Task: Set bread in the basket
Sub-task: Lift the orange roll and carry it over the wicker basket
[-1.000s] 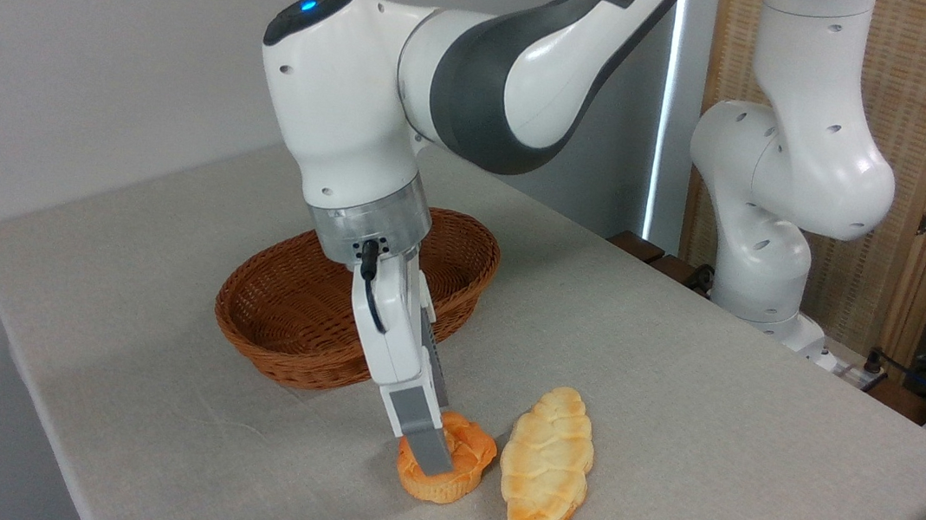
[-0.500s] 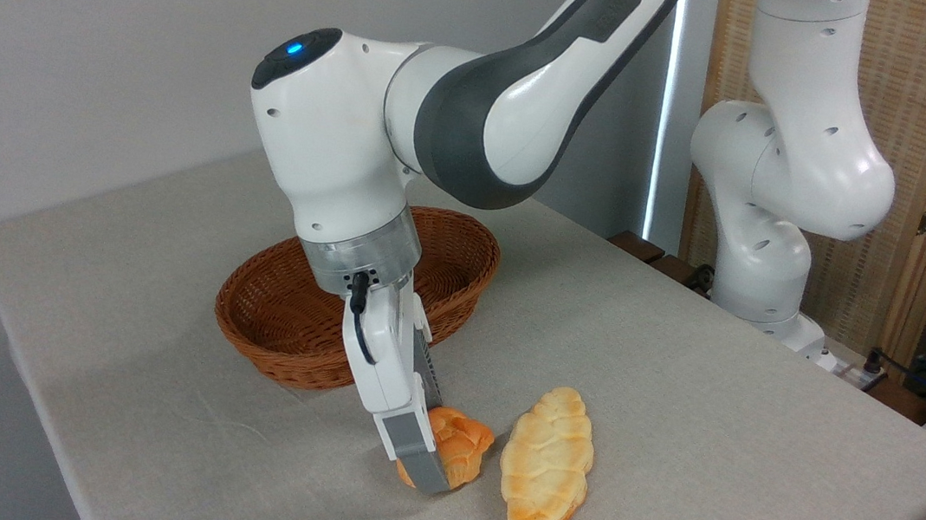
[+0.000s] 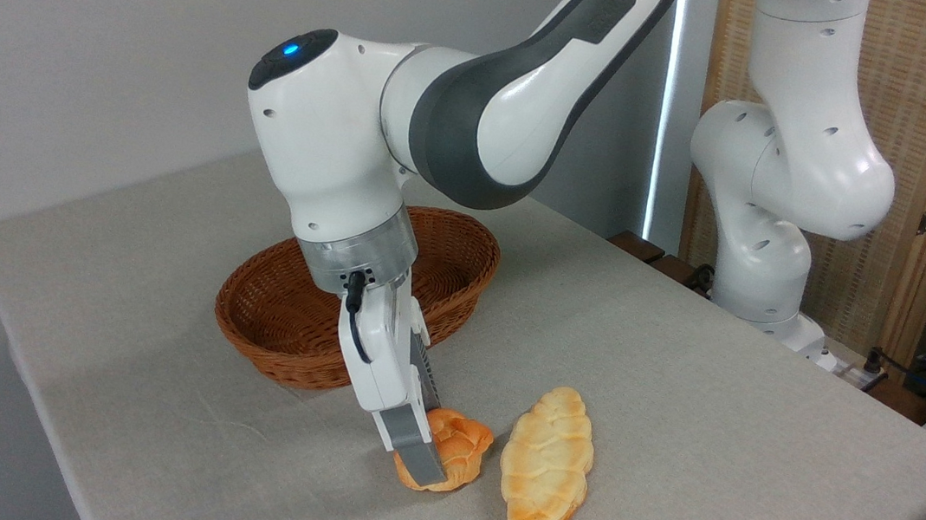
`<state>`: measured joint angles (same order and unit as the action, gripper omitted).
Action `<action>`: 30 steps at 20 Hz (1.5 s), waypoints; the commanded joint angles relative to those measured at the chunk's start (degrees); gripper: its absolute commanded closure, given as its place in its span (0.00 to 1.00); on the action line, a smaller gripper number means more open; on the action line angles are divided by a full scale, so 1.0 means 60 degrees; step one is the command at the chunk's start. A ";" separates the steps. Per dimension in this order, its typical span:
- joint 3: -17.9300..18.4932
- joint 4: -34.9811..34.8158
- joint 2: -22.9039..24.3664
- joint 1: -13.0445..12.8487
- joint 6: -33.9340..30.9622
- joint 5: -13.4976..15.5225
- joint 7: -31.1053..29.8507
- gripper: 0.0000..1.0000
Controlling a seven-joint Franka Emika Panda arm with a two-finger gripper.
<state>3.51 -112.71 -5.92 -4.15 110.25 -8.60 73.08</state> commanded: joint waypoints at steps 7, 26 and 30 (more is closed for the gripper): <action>0.0031 0.0020 -0.0053 0.0003 0.0141 -0.0149 0.0153 0.68; -0.1973 0.1997 0.0284 0.0003 -0.0972 0.1052 -0.2437 0.65; -0.2692 0.1982 0.0299 -0.0011 -0.0972 0.1430 -0.4089 0.65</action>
<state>-10.92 -101.35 -4.48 -4.44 105.71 -2.40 54.16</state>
